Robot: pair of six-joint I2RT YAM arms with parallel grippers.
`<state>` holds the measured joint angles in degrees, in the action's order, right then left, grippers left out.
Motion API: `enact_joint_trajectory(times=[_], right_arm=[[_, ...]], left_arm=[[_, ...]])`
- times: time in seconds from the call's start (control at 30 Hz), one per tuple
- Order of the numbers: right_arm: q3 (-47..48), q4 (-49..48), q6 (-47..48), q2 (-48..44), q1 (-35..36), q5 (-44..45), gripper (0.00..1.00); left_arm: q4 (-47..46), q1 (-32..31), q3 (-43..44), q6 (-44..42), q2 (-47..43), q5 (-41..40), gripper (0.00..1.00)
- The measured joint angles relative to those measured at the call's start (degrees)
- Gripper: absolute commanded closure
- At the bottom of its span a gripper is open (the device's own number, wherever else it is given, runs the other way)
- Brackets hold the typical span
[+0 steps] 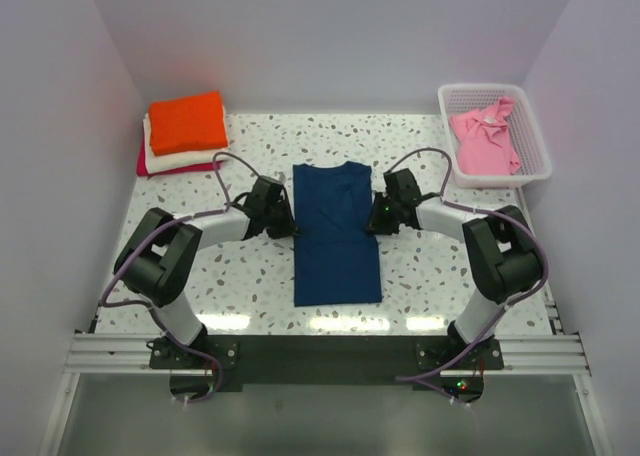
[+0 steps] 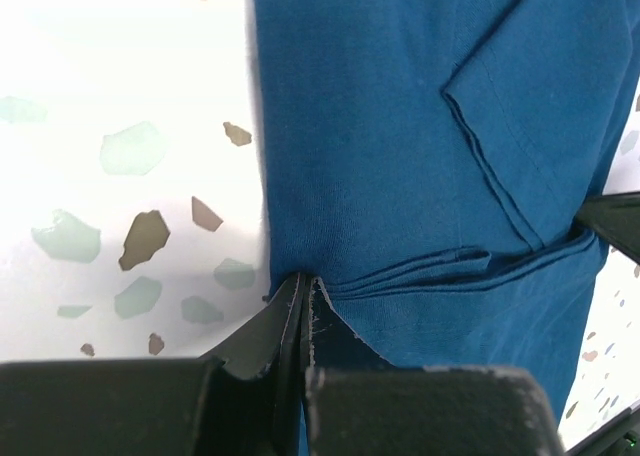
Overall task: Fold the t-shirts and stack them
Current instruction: Fold the tshirt
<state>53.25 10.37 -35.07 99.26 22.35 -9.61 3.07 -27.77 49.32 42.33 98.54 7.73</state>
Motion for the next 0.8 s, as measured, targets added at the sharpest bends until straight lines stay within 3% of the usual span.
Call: enact_joint_trajectory(times=[0.43, 0.53, 0.6, 0.63, 0.8], right_arm=[[4.2, 9.5, 0.7, 0.4, -0.9, 3.1, 0.75], [4.9, 11.8, 1.3, 0.3, -1.7, 3.1, 0.72], [5.0, 13.2, 1.6, -0.1, -2.2, 3.1, 0.69], [5.1, 14.1, 1.8, -0.5, -2.4, 3.0, 0.68], [5.1, 17.6, 2.2, -6.4, -3.0, 2.8, 0.52]], left_arm=[[2.4, 0.1, 0.7, -1.0, -0.5, -0.5, 1.00], [4.5, 0.5, 1.9, -2.0, -0.5, -0.7, 0.88], [5.8, 0.9, 2.7, -2.9, -0.6, -0.7, 0.74], [6.3, 1.1, 3.1, -3.2, -0.8, -0.6, 0.63], [9.1, 1.8, 3.8, -4.1, -5.7, -0.4, 0.53]])
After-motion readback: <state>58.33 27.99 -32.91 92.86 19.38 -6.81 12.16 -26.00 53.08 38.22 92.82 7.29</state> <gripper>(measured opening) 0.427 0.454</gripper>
